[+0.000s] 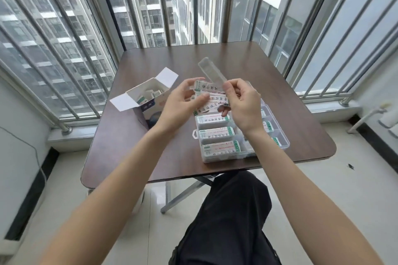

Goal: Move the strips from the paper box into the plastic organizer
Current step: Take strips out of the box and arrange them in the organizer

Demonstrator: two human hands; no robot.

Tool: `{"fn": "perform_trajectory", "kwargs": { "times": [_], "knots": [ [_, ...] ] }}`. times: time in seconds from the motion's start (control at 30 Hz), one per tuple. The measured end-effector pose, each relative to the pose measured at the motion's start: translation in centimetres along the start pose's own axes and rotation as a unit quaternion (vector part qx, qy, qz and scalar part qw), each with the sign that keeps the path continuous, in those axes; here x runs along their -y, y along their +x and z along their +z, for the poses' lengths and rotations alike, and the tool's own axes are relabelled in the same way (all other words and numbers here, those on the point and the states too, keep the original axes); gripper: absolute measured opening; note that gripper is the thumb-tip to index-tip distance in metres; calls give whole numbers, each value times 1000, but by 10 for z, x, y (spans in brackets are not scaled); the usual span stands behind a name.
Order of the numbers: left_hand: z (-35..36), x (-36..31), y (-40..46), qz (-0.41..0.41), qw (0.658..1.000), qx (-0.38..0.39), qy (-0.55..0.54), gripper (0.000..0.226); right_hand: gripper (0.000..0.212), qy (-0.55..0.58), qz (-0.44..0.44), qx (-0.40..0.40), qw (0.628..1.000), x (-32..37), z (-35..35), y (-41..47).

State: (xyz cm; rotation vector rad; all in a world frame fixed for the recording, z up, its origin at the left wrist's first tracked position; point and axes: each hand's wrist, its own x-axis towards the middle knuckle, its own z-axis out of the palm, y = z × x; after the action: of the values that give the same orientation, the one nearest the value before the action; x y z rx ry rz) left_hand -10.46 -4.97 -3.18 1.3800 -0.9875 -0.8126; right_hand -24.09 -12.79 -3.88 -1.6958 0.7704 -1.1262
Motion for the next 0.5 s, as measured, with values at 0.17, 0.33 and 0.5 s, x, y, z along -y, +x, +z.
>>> {"fn": "perform_trajectory", "kwargs": {
  "times": [0.17,0.33,0.5],
  "knots": [
    [23,8,6,24,998,-4,61,21,19,-99,-23,-2,995,-17,-28,-5],
    [29,14,8,15,996,-28,87,23,12,-58,-11,-52,997,-22,-51,-2],
    [28,17,9,8,996,-30,86,25,16,-10,-33,-29,999,-28,-59,-4]
  ]
}}
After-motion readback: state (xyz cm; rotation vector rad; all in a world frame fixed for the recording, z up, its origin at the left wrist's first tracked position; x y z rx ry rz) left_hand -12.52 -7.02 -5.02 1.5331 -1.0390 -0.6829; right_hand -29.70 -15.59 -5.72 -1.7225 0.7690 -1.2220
